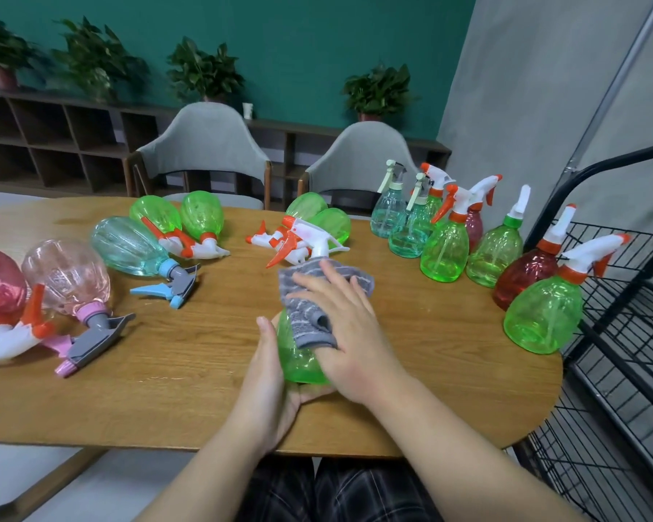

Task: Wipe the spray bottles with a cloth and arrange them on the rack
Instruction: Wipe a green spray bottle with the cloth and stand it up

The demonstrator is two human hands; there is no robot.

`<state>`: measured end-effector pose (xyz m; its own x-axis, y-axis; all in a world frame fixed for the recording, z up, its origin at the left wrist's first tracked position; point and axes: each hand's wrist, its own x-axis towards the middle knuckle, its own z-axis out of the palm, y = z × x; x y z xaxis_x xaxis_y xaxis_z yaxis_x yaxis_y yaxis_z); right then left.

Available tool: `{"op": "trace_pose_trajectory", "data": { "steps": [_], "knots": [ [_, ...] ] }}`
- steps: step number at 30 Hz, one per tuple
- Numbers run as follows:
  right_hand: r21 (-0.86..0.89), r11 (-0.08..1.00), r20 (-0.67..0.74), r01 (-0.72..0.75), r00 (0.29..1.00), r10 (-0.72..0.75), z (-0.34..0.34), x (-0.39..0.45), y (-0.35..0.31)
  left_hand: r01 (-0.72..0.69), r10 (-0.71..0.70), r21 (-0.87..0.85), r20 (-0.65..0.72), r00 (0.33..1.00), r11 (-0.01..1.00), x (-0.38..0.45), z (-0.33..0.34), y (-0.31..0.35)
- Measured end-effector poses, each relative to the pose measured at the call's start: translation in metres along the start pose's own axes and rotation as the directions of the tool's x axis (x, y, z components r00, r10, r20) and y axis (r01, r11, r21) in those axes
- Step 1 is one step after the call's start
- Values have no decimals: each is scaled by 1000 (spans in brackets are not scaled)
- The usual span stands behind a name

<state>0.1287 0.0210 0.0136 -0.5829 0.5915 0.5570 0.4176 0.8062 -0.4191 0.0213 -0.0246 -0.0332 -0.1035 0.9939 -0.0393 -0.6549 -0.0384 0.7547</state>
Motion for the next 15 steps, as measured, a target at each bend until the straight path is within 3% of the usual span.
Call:
{"op": "trace_pose_trajectory", "data": {
  "steps": [4,9,15],
  "knots": [
    [-71,989,-8,129,992,-130,7,-5,-4,-6,4,-66,-35,999,998,-3,3,0],
    [-35,969,-17,243,970,-244,11,-13,-10,29,-35,-96,-63,997,995,-6,-1,2],
    [213,932,-93,292,956,-278,19,-29,-3,11,-17,-65,-97,995,998,-5,0,4]
  ]
}}
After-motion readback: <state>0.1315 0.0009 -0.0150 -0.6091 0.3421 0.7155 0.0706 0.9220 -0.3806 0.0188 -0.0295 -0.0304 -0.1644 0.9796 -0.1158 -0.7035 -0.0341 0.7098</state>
